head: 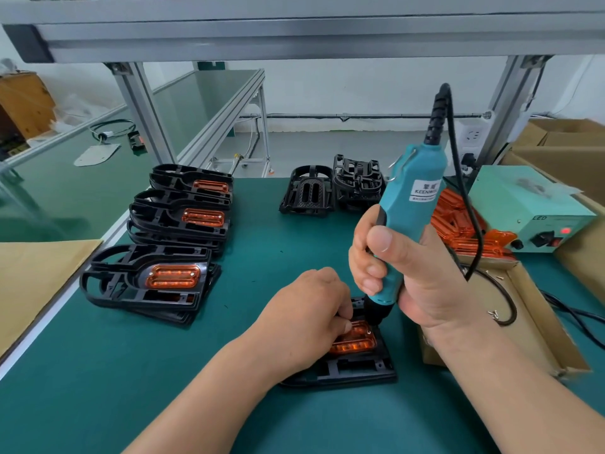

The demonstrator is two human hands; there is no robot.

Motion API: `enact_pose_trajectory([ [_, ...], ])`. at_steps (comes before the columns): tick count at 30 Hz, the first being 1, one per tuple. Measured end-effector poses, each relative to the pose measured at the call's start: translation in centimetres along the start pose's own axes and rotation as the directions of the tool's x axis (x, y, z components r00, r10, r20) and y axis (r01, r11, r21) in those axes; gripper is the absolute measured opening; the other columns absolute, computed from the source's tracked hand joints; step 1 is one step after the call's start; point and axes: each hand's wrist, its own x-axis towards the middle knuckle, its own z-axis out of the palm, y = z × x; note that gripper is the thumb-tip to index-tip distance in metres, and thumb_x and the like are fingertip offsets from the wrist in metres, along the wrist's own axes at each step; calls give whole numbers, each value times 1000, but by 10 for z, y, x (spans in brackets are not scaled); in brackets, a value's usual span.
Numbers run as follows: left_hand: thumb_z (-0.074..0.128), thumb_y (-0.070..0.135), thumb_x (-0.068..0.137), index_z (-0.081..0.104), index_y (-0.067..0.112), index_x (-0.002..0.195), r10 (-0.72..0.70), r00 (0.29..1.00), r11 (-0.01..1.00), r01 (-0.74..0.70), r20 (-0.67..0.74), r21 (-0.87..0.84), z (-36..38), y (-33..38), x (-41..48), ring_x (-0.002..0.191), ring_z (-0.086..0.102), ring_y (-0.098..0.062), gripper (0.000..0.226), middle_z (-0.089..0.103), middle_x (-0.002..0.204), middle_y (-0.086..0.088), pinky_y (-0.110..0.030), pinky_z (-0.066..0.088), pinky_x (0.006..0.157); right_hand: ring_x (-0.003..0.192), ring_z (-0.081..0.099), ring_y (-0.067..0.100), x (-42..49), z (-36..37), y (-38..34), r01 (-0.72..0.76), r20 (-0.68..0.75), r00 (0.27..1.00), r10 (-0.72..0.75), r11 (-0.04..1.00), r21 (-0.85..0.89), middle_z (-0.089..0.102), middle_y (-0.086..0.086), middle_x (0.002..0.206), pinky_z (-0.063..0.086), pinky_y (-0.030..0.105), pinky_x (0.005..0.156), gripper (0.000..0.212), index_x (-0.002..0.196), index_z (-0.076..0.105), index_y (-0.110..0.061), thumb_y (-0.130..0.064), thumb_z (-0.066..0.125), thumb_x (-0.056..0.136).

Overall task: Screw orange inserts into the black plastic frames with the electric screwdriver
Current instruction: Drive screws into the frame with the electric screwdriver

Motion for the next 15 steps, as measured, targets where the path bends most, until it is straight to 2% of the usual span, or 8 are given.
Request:
enact_pose_trajectory([
  [2,71,27,95,64,25,93,3,1000,1000,-3,-8,3,1,-1,0,98,51,-10,7,53,107,11,-41,53,84,49,45,21,0,-2,-1,18,-42,999,-17,1000,21,46,5,60,43,27,51,62,83,47,-5,-51,89,81],
  [9,73,25,94,63,26,88,18,1000,1000,-18,-14,19,4,-1,2,98,51,-8,11,53,104,12,-40,53,83,49,47,24,0,2,-10,197,-95,975,-202,979,-52,50,7,61,44,28,53,53,87,54,-5,-50,84,87],
  [12,72,26,94,64,27,88,14,1000,1000,-14,-9,-4,3,-3,1,101,51,-6,10,54,105,13,-38,52,87,52,47,19,2,-4,-16,277,-188,946,-266,960,34,49,2,62,42,26,53,42,90,59,-14,-51,81,89],
  [15,70,28,95,66,27,88,-1,1000,995,1,0,-96,0,-6,0,105,53,-3,8,58,110,15,-34,49,93,54,45,15,-2,-15,-8,288,-349,906,-239,953,95,49,-2,63,41,25,54,42,90,60,-19,-56,79,87],
])
